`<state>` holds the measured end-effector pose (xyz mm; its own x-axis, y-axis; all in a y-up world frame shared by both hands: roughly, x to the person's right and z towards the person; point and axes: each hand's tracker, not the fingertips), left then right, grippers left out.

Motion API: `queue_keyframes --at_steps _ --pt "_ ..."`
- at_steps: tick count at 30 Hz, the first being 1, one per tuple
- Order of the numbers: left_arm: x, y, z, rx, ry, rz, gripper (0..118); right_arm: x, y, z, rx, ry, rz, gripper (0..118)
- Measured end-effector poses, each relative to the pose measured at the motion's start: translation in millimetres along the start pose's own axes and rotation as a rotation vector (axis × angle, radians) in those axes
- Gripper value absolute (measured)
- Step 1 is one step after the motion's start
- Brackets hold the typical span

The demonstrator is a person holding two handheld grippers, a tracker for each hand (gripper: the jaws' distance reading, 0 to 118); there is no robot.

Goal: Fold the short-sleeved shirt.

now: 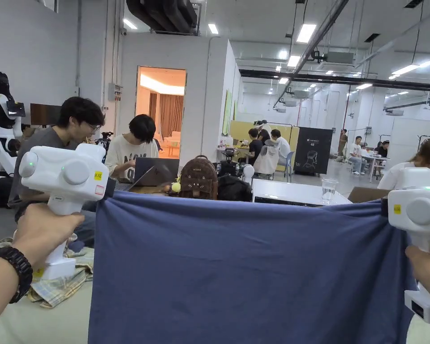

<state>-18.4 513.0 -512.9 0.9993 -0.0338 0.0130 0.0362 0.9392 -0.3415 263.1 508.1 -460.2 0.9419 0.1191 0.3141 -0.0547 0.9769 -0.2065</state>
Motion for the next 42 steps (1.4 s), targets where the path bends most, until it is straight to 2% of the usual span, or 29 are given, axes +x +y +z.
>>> queue_keyframes --at_steps 5,9,14,18,22,33,42 --pt "3 38 -14 0.045 0.027 -0.008 0 -3 43 -9 0.054 -0.021 0.011 0" --pt "1 69 -7 0.105 0.025 0.013 0 -3 73 -6 0.099 -0.031 -0.015 0" --pt "-3 91 -5 0.132 0.04 -0.003 0 0 98 4 0.146 -0.046 0.019 0" --pt "0 95 8 0.167 0.045 -0.004 0 3 106 15 0.174 -0.048 0.013 0" --pt "0 78 12 0.135 0.034 -0.01 0 3 86 20 0.152 -0.048 0.032 0" --pt "-4 -32 20 -0.002 0.006 0.025 0 0 -29 54 0.011 -0.042 0.051 0" --pt "-13 -107 99 -0.01 -0.022 0.015 0 12 -92 132 -0.033 -0.043 0.033 0"
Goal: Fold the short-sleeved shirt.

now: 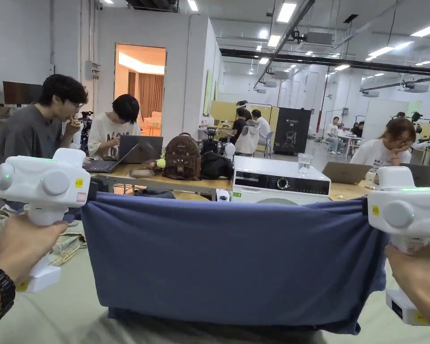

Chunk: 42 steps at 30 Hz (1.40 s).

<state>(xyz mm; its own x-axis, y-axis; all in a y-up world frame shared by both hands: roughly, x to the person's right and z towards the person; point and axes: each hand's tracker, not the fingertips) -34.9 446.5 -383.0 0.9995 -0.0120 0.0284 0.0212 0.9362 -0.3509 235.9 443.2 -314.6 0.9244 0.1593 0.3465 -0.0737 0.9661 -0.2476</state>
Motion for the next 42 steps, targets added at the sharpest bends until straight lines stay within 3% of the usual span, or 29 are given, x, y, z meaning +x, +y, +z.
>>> queue_keyframes --at_steps 6,12,16,18,23,30,32,38,40,41,42 --pt "-3 -59 42 -0.002 -0.014 0.009 0 7 -62 34 -0.042 0.004 0.015 0" --pt "-9 -138 68 -0.092 -0.051 0.014 0 6 -145 51 -0.204 0.05 0.025 0" --pt "-16 -180 65 -0.171 -0.05 0.025 0 2 -194 61 -0.273 0.06 0.032 0" --pt "-17 -208 68 -0.23 -0.06 0.002 0 -1 -217 65 -0.334 0.056 0.081 0" --pt "-22 -252 74 -0.368 -0.072 -0.003 0 -1 -261 75 -0.443 0.085 0.121 0" --pt "-23 -312 42 -0.575 -0.068 -0.041 0 -1 -306 68 -0.601 0.127 0.142 0" --pt "-23 -324 31 -0.636 -0.068 -0.04 0 -4 -323 58 -0.664 0.122 0.179 0" --pt "-26 -327 27 -0.655 -0.067 -0.003 0 -6 -350 45 -0.754 0.149 0.152 0" --pt "-25 -324 28 -0.658 -0.067 -0.005 0 -4 -347 47 -0.749 0.144 0.133 4" --pt "-23 -319 29 -0.66 -0.065 -0.003 1 -4 -343 50 -0.744 0.131 0.121 12" --pt "-22 -314 28 -0.656 -0.053 0.007 8 -4 -336 53 -0.715 0.107 0.112 27"
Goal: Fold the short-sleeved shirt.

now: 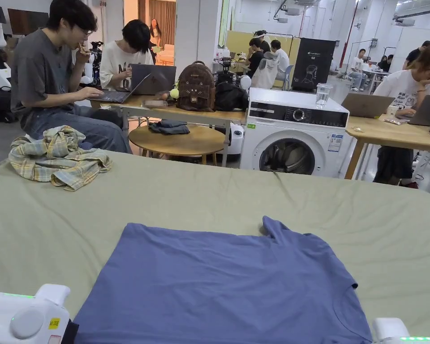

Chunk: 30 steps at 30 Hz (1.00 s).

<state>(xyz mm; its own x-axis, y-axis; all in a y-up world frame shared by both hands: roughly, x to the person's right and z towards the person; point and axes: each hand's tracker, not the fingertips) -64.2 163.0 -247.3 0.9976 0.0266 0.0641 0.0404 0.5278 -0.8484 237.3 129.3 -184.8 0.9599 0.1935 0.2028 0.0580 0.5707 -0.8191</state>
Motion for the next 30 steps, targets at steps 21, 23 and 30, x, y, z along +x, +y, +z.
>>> queue_keyframes --at_steps 21,23,30 --pt "88 -5 51 0.545 0.06 -0.018 0 -78 30 82 0.564 0.065 -0.176 0" --pt "91 -6 40 0.525 0.095 -0.029 0 -80 34 78 0.532 0.071 -0.173 0" --pt "66 20 29 0.231 0.068 0.001 0 -81 36 67 0.464 0.077 -0.142 0"
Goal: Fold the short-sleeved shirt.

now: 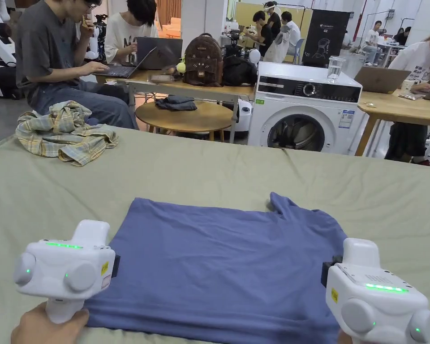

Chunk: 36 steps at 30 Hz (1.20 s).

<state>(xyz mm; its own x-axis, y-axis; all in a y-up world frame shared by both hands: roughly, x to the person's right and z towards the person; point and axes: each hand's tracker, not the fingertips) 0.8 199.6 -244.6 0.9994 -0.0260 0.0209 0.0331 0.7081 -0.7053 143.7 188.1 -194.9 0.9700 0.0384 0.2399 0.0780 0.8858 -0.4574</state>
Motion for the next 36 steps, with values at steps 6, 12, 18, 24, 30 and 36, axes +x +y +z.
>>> queue_keyframes --at_steps 6,12,18,24,30,36 --pt "-33 12 -18 -0.249 -0.026 0.04 16 -3 -3 -6 -0.043 0.016 0.01 0" --pt "-56 30 -69 -0.39 0.034 0.145 51 -8 -7 -14 -0.076 0.034 0.015 0" --pt "-53 17 -84 -0.441 0.025 0.128 51 -8 -11 -15 -0.11 0.043 0.028 0" --pt "-27 -23 -62 -0.403 -0.003 -0.011 2 10 -13 -15 -0.185 0.02 0.031 0" --pt "-27 -32 -61 -0.384 0.008 -0.024 1 41 -19 -20 -0.302 -0.065 0.06 4" --pt "-25 -35 -59 -0.381 0.014 -0.033 1 65 -26 -27 -0.436 -0.127 0.049 46"
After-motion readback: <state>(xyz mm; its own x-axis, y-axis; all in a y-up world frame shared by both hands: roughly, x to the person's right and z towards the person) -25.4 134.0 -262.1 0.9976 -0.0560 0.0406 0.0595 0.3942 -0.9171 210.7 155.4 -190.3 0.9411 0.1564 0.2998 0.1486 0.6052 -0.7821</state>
